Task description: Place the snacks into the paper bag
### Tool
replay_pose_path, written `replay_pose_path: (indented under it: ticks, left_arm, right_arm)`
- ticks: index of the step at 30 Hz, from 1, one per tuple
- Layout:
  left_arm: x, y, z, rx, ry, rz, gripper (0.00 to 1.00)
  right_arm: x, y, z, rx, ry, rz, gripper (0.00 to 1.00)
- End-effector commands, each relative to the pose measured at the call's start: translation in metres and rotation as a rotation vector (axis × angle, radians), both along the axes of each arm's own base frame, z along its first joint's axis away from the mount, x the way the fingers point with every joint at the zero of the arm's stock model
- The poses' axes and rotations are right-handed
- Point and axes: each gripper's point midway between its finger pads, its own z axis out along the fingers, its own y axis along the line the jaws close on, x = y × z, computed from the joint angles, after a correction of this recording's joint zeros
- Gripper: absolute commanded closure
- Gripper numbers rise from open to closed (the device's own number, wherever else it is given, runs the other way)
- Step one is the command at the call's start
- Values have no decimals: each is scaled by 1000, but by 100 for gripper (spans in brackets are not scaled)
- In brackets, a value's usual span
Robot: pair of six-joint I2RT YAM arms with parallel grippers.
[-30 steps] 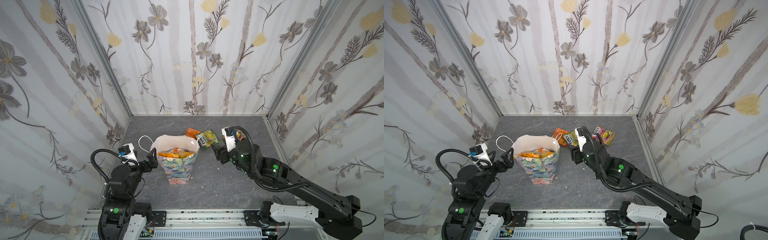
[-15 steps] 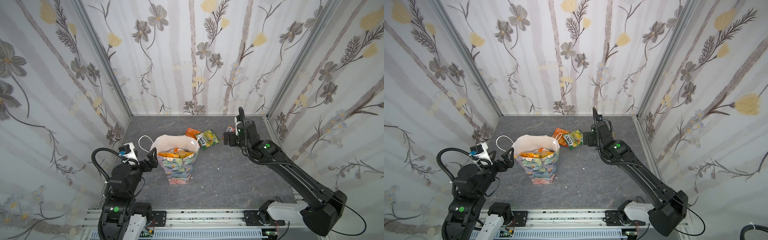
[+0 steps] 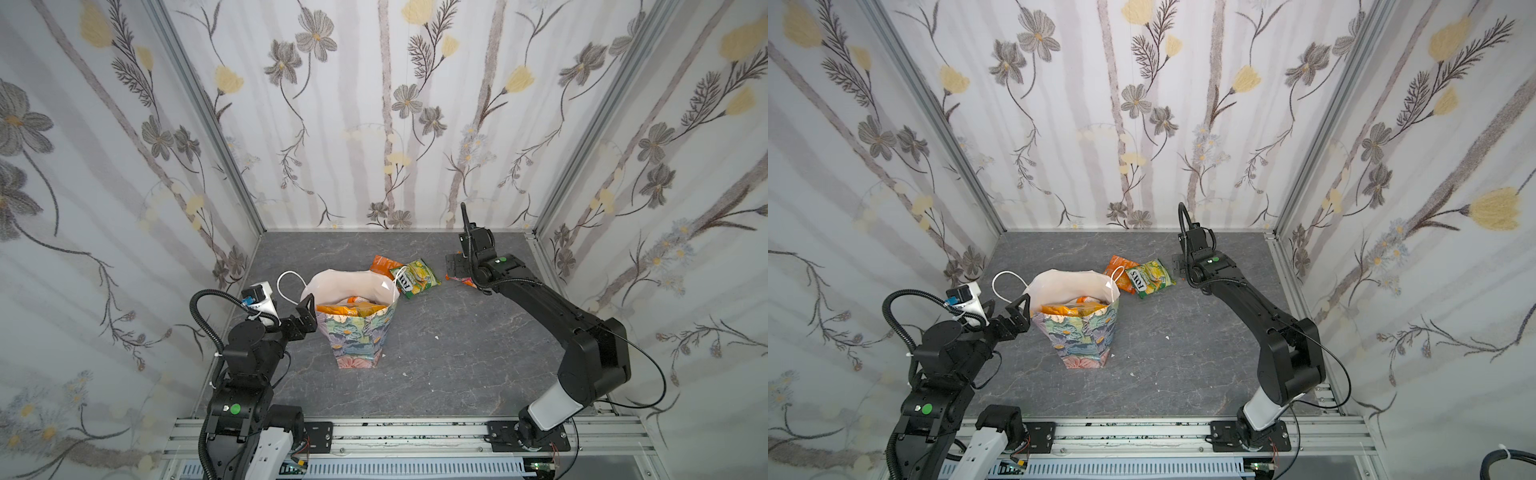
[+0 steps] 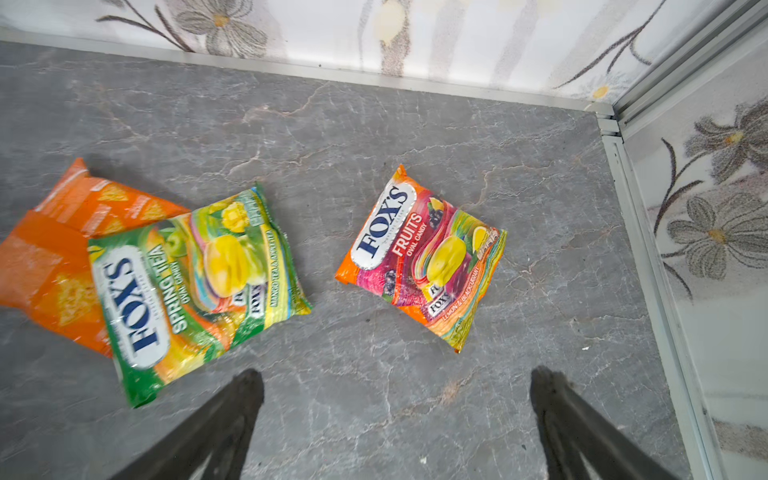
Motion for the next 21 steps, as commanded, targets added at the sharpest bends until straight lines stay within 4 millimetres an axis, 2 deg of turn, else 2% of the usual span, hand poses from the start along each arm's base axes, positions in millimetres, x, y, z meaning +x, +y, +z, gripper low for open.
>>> replay_pose_path:
  ticks: [1, 9, 21]
  left_arm:
    - [-1, 0, 7, -5, -26, 1, 0]
    - [-2, 2, 9, -6, -36, 10, 0]
    - [-1, -1, 7, -8, -31, -5, 0]
  right_arm:
    - [23, 1, -2, 15, -22, 25, 0]
    - [63, -7, -27, -8, 28, 36, 1]
    - [94, -17, -47, 140, 63, 52, 1]
